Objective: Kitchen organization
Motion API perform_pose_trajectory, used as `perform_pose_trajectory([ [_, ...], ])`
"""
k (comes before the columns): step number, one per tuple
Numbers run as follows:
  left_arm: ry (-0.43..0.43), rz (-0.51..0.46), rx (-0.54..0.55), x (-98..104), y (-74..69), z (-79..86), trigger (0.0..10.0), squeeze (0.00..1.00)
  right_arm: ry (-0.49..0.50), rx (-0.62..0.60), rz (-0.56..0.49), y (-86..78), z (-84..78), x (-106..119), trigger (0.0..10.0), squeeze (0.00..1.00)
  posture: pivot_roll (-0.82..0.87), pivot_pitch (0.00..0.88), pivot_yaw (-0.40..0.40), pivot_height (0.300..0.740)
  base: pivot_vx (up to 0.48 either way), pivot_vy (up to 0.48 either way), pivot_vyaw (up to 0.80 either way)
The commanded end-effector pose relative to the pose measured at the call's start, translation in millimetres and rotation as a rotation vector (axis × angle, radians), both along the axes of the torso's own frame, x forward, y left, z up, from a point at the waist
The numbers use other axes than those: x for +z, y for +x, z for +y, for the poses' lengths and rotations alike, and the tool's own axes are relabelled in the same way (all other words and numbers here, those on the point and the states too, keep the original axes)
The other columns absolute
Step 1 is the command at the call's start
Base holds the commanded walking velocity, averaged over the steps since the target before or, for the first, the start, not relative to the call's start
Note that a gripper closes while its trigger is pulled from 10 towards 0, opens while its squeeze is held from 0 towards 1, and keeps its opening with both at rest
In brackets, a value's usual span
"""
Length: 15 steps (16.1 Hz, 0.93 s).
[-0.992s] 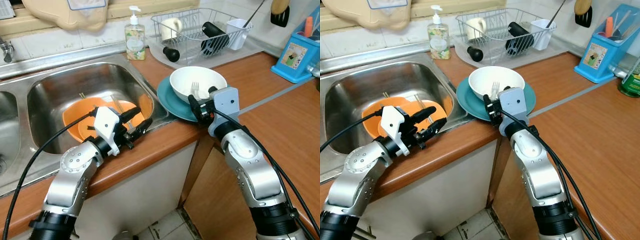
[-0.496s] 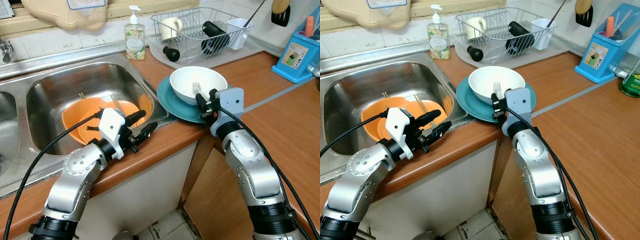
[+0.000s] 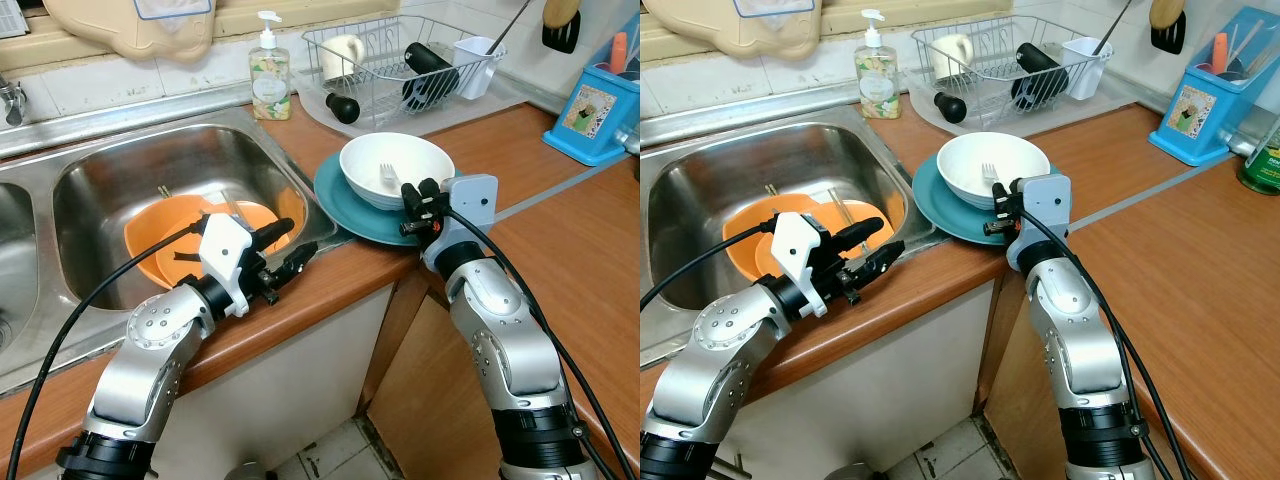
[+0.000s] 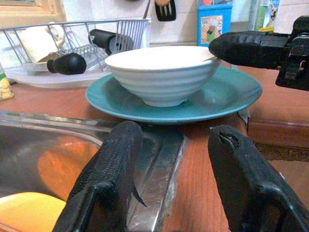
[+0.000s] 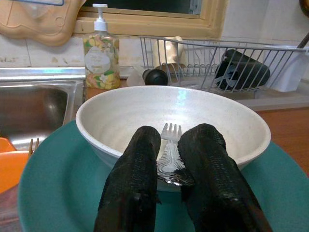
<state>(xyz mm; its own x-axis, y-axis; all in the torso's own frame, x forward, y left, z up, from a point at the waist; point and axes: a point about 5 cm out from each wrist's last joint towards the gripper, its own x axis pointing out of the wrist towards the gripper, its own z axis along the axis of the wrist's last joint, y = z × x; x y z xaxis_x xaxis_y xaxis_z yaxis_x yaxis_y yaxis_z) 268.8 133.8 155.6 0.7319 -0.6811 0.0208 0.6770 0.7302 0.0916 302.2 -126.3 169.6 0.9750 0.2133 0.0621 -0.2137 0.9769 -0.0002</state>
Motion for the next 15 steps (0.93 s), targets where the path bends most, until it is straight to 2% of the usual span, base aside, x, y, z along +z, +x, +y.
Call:
perform_pose_trajectory([
  [1,0.014,-0.020,-0.010,5,0.0,-3.9,10.0,0.00,0.012,-0.005,0.003,2.2,-1.9,2,0.0,0.00,-0.02,0.000,0.037,0.740,0.000,0.000,0.00],
  [4,0.054,-0.072,-0.006,10,1.7,-6.4,10.0,0.00,0.026,0.001,-0.050,3.0,-6.6,14,0.0,0.00,-0.02,0.000,0.033,0.740,0.000,0.000,0.00],
  [6,0.164,-0.167,-0.005,17,4.9,-7.4,10.0,0.00,0.042,0.042,-0.129,2.1,-11.0,32,0.0,0.00,-0.02,0.000,0.032,0.740,0.000,0.000,0.00],
  [8,0.238,-0.246,-0.010,23,8.1,-9.5,10.0,0.00,0.072,0.103,-0.183,-0.2,-11.1,46,0.0,0.00,-0.02,0.000,0.033,0.740,0.000,0.000,0.00],
  [11,0.389,-0.417,0.015,39,18.1,-12.1,10.0,0.00,0.102,0.359,-0.206,-10.5,1.6,62,0.0,0.00,-0.02,0.000,0.035,0.740,0.000,0.000,0.00],
  [12,0.403,-0.438,0.017,41,19.4,-12.5,10.0,0.00,0.101,0.398,-0.196,-12.2,4.4,62,0.0,0.00,-0.02,0.000,0.035,0.740,0.000,0.000,0.00],
  [14,0.488,-0.542,0.025,51,25.9,-14.4,10.0,0.00,0.090,0.533,-0.150,-19.1,16.4,59,0.0,0.00,-0.02,0.000,0.030,0.740,0.000,0.000,0.00],
  [15,0.508,-0.575,0.032,54,28.0,-14.4,4.5,0.00,0.076,0.573,-0.134,-21.7,20.7,57,0.0,0.00,-0.02,0.000,0.029,0.740,0.000,0.000,0.00],
])
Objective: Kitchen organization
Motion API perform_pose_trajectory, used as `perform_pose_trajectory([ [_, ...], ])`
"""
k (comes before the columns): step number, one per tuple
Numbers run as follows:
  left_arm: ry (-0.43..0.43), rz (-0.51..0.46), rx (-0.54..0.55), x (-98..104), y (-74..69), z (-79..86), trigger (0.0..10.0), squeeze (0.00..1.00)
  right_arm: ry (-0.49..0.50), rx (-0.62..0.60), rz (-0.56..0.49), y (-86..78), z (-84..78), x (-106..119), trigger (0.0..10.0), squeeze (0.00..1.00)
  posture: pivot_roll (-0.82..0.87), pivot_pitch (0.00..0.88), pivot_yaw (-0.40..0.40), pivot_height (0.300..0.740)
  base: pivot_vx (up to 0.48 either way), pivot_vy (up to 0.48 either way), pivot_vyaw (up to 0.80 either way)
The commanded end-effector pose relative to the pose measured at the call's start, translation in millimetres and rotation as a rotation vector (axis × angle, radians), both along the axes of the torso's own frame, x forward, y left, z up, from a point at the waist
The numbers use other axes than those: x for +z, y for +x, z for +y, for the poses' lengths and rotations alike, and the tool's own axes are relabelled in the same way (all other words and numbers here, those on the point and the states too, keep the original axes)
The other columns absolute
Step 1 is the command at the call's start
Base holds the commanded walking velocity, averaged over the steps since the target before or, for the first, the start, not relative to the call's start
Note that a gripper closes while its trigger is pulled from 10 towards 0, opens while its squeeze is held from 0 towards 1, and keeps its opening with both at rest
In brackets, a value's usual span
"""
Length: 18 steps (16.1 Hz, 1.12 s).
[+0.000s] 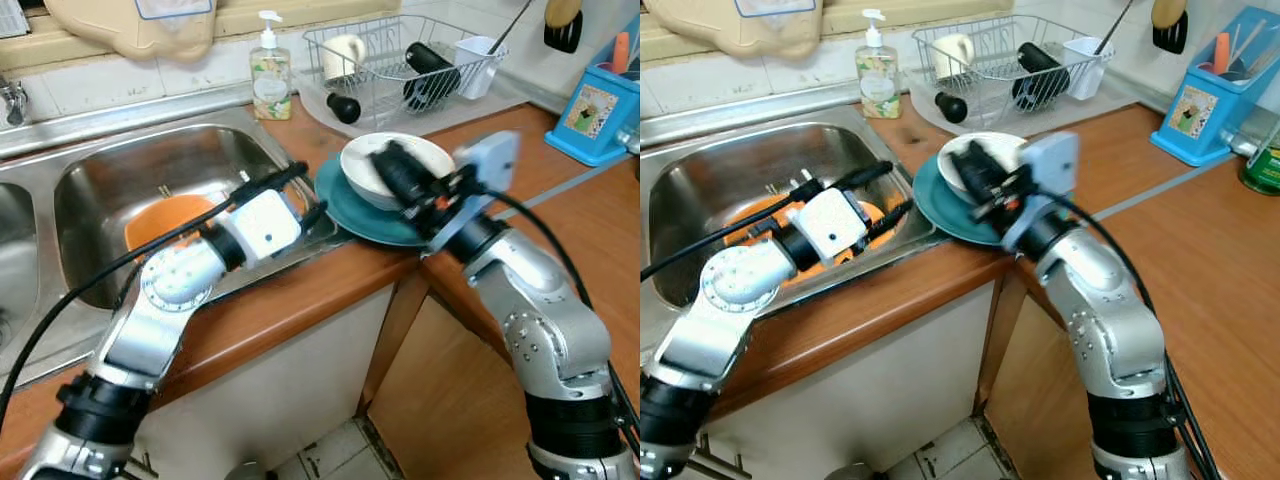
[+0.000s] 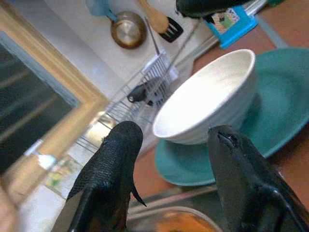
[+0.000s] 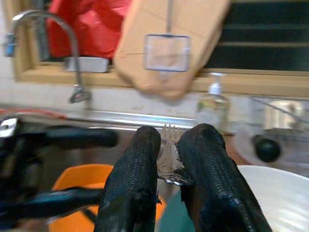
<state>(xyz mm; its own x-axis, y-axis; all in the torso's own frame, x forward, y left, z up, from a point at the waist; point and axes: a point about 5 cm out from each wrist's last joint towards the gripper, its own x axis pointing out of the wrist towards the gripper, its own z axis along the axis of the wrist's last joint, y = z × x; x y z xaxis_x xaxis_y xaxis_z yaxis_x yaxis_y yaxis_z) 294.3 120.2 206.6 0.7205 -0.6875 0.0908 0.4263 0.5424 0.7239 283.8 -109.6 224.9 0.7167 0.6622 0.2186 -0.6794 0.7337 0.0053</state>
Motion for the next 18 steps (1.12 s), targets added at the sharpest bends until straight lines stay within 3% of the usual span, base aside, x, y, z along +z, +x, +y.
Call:
perform_pose_trajectory([
  [1,0.034,-0.042,0.004,3,3.2,-0.9,4.5,0.00,-0.013,0.056,0.005,-4.3,4.9,1,0.0,0.00,-0.02,0.000,0.029,0.740,0.000,0.000,0.00],
  [2,0.060,-0.057,-0.008,4,3.3,-2.4,0.5,0.00,-0.019,0.087,0.016,-6.2,7.8,0,0.0,0.00,-0.01,0.000,0.028,0.740,0.000,0.000,0.00],
  [3,0.081,-0.058,-0.019,2,3.4,-3.9,0.0,0.00,-0.021,0.108,0.022,-7.3,10.2,0,0.0,0.00,-0.01,0.000,0.026,0.740,0.000,0.000,0.00],
  [9,0.135,-0.063,-0.020,-7,7.9,-5.6,0.0,0.00,-0.057,0.199,0.048,-15.8,20.4,-2,0.0,0.00,-0.01,0.000,0.028,0.740,0.000,0.000,0.00],
  [15,0.184,-0.052,-0.039,-10,10.1,-4.5,0.0,0.00,-0.073,0.188,0.058,-15.2,20.4,-3,0.0,0.00,-0.01,0.000,0.024,0.740,0.000,0.000,0.00],
  [16,0.205,-0.050,-0.040,-11,11.1,-2.9,0.0,0.00,-0.085,0.177,0.056,-13.7,20.2,-3,9.4,0.00,-0.01,0.000,0.023,0.740,0.000,0.000,0.00],
  [17,0.218,-0.051,-0.040,-12,12.0,-1.5,0.0,0.00,-0.092,0.170,0.054,-12.7,20.4,-4,10.0,0.00,-0.01,0.000,0.022,0.740,0.000,0.000,0.00],
  [18,0.224,-0.050,-0.038,-12,12.9,-0.1,0.0,0.00,-0.093,0.164,0.055,-11.7,20.5,-4,10.0,0.40,-0.01,0.000,0.021,0.740,0.000,0.000,0.00],
])
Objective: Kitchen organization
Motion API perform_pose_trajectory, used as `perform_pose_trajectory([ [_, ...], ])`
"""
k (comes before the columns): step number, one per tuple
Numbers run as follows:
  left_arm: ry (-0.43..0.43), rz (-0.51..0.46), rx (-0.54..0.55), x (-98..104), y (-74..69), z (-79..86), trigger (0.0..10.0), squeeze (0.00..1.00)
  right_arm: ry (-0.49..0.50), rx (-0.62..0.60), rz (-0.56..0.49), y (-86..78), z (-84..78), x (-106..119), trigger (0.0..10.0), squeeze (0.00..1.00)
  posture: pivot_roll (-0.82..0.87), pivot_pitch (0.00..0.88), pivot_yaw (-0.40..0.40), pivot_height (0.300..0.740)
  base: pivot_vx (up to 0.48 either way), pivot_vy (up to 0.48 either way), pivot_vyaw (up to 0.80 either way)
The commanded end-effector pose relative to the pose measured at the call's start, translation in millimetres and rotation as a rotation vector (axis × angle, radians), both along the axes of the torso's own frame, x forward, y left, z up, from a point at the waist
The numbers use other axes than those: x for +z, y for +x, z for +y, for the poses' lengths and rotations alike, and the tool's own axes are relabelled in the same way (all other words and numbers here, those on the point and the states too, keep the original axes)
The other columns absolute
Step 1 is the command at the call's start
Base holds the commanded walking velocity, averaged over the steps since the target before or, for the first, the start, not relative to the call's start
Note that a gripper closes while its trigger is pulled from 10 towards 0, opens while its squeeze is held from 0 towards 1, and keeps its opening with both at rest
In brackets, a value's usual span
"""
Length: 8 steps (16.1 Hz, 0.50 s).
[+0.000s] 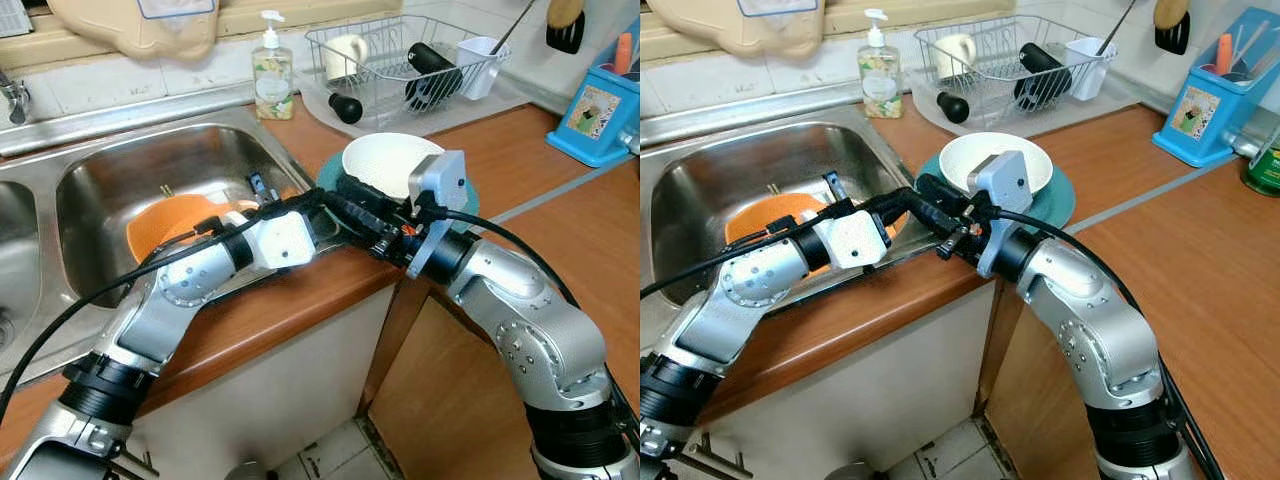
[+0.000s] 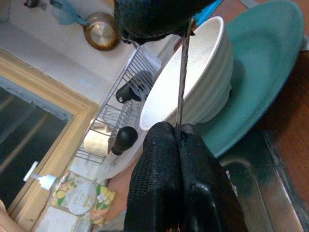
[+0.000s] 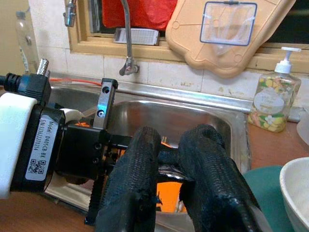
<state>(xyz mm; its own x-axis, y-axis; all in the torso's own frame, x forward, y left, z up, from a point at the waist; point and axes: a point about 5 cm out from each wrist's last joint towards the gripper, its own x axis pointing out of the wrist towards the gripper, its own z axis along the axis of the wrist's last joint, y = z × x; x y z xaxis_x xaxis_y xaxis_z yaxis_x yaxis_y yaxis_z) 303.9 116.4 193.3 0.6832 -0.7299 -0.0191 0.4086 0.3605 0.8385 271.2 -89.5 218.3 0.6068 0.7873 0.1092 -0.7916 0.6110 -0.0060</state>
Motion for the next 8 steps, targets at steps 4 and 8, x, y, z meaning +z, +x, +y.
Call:
perform_pose_trajectory([
  [4,0.101,0.034,0.093,-3,18.7,23.2,0.0,0.00,-0.048,-0.047,-0.005,3.6,-2.2,-3,10.0,0.00,-0.02,0.000,0.027,0.740,0.000,0.000,0.00],
  [8,0.263,0.107,0.303,-14,51.3,63.1,0.0,0.00,-0.107,-0.033,0.028,-0.1,-1.8,-13,10.0,0.00,-0.02,0.000,0.032,0.740,0.000,0.000,0.00],
])
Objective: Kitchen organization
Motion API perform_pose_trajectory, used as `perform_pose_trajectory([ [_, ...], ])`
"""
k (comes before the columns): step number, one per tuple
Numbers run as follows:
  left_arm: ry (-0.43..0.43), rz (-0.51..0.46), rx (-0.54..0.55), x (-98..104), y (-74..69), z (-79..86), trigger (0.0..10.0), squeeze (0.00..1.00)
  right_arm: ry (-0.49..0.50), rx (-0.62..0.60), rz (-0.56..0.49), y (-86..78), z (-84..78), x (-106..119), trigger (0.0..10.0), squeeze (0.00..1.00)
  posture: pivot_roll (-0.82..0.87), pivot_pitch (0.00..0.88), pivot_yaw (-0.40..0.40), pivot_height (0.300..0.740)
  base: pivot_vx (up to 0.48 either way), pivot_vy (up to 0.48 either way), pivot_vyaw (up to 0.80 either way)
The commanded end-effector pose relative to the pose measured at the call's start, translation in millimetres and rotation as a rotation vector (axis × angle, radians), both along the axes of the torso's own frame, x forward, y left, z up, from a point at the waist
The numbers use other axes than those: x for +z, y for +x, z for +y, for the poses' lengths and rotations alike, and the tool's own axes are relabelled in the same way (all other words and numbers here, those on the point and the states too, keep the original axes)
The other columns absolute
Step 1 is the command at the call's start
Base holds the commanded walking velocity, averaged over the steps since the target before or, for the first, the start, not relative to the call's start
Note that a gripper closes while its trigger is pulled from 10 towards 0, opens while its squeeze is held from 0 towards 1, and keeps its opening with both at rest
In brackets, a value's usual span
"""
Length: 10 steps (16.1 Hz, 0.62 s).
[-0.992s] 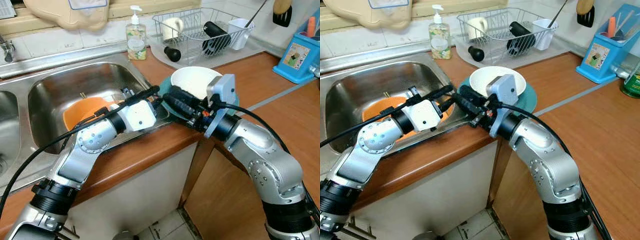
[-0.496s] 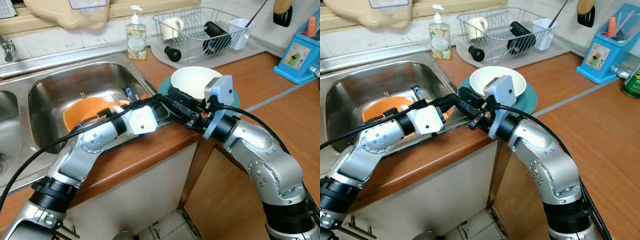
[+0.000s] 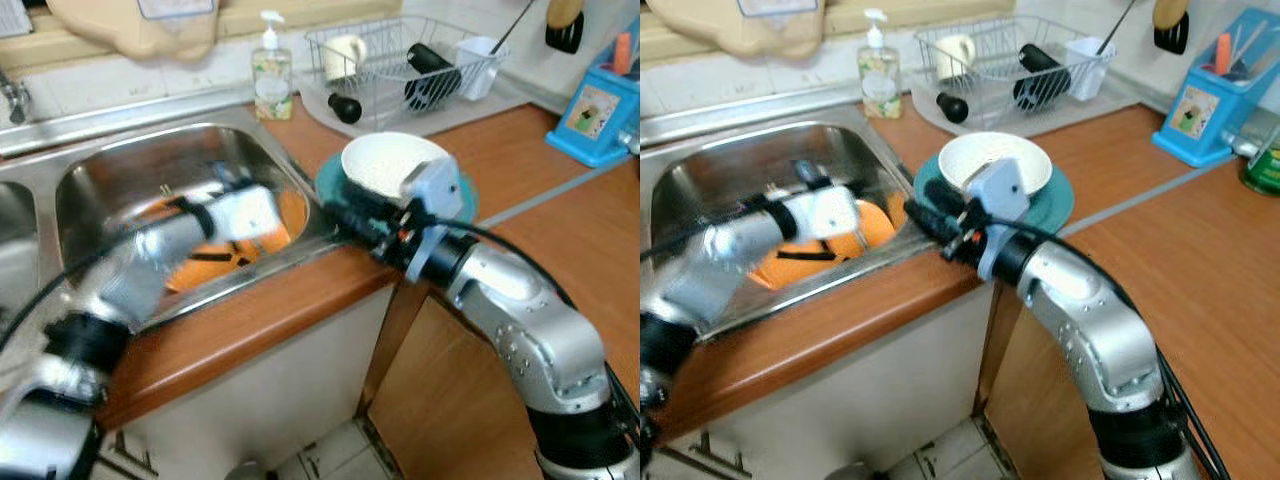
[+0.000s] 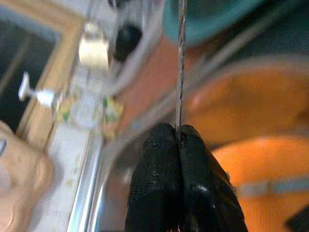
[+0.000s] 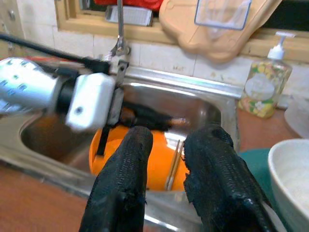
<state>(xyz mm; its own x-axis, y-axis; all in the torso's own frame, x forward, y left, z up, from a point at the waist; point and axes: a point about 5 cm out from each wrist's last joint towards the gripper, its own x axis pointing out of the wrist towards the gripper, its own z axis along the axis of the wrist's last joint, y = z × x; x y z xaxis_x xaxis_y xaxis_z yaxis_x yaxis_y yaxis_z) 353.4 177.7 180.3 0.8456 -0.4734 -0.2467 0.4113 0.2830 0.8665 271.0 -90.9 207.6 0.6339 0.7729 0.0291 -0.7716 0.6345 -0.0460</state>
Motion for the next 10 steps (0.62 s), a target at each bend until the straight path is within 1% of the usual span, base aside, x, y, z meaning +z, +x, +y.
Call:
perform_pose_trajectory([
  [1,0.045,0.033,0.071,-2,9.9,11.3,0.0,0.00,-0.037,0.008,0.023,-1.4,0.8,-5,10.0,0.00,-0.03,0.000,0.034,0.740,0.000,0.000,0.00],
  [2,0.051,0.086,0.131,-6,16.9,19.4,0.3,0.00,-0.057,0.019,0.039,-3.2,2.3,-9,10.0,0.00,-0.03,0.000,0.036,0.740,0.000,0.000,0.00],
  [3,0.061,0.104,0.138,-9,18.7,20.7,2.0,0.00,-0.067,0.024,0.048,-4.2,2.9,-11,10.0,0.00,-0.03,0.000,0.036,0.740,0.000,0.000,0.00],
  [4,0.092,0.163,0.168,-17,22.1,24.3,10.0,0.00,-0.090,0.037,0.064,-6.2,4.4,-15,10.0,0.00,-0.03,0.000,0.037,0.740,0.000,0.000,0.00],
  [5,0.140,0.212,0.178,-27,22.6,26.3,10.0,0.00,-0.110,0.049,0.077,-8.0,6.0,-18,10.0,0.00,-0.03,0.000,0.039,0.740,0.000,0.000,0.00],
  [6,0.160,0.244,0.188,-33,22.8,27.3,10.0,0.00,-0.123,0.053,0.088,-9.0,7.2,-21,10.0,0.00,-0.03,0.000,0.039,0.740,0.000,0.000,0.00],
  [7,0.158,0.267,0.200,-36,23.2,28.0,10.0,0.00,-0.130,0.055,0.094,-9.6,7.9,-22,10.0,0.00,-0.03,0.000,0.040,0.740,0.000,0.000,0.00],
  [8,0.158,0.312,0.211,-43,22.9,29.0,10.0,0.00,-0.135,0.053,0.104,-10.3,9.4,-24,10.0,0.00,-0.03,0.000,0.040,0.740,0.000,0.000,0.00],
  [9,0.143,0.358,0.221,-48,22.2,29.7,10.0,0.28,-0.139,0.047,0.108,-10.6,10.6,-25,10.0,0.00,-0.03,0.000,0.043,0.740,0.000,0.000,0.00],
  [10,0.141,0.368,0.222,-49,21.9,29.8,10.0,0.64,-0.140,0.045,0.109,-10.7,10.9,-26,10.0,0.00,-0.03,0.000,0.044,0.740,0.000,0.000,0.00],
])
